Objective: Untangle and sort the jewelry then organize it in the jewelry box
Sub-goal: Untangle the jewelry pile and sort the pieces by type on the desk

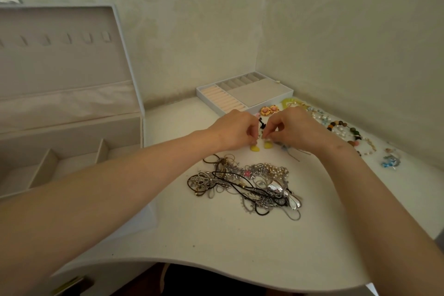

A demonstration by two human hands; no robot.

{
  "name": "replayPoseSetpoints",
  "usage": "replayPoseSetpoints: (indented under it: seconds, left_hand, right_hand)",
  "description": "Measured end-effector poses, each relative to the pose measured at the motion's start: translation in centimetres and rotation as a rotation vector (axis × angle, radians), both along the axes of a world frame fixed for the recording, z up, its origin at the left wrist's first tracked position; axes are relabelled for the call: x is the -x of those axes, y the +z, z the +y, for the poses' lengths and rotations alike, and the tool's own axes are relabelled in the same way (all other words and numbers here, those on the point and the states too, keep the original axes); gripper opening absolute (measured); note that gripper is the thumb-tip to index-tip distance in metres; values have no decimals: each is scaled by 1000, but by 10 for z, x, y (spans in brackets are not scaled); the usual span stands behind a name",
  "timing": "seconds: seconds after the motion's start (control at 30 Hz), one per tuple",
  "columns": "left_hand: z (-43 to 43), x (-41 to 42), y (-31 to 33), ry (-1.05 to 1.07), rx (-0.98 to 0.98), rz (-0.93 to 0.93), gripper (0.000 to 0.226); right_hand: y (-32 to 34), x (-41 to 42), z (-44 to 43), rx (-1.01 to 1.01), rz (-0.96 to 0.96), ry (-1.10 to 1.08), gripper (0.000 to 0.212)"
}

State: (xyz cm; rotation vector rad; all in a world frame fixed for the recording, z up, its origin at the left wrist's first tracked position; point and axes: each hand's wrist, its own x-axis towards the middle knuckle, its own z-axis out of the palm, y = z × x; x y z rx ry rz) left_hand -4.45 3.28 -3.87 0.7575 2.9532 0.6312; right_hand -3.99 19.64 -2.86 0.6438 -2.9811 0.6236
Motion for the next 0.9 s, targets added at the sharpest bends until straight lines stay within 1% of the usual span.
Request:
replayPoseSetpoints:
  seconds: [0.17,0.4,0.47,0.57,0.67,0.73,0.8,0.9]
  left_hand:
    - [0,0,-3,15,-43,12,9]
    - [-10,-4,13,68,-184,-144,12]
    - [-20,-6,21,59,-157,-147,11]
    - [-40,-13,26,10,-46,-132,13]
    - [-55,-22,27,-100,47,-261,22]
    - [-59,-27,27,-143,136,-339,28]
    - [-58,-31,24,-175,204,-357,33]
    - [-57,-39,22,-202,210,-384,40]
  right_hand:
    - [-3,0,-3,49,26,18,11]
    - [-4,0,-3,84,37,11,15]
    - [-3,-4,-3,108,42,8,15]
    - [0,-22,1,140,-4,20,14]
    - [1,-43,3,188,-110,66,16]
    - [-2,-51,-1,188,-128,122,17]
    - [-6,-55,-5,143,-117,148,16]
    - [-7,-58,-6,106,-147,149,20]
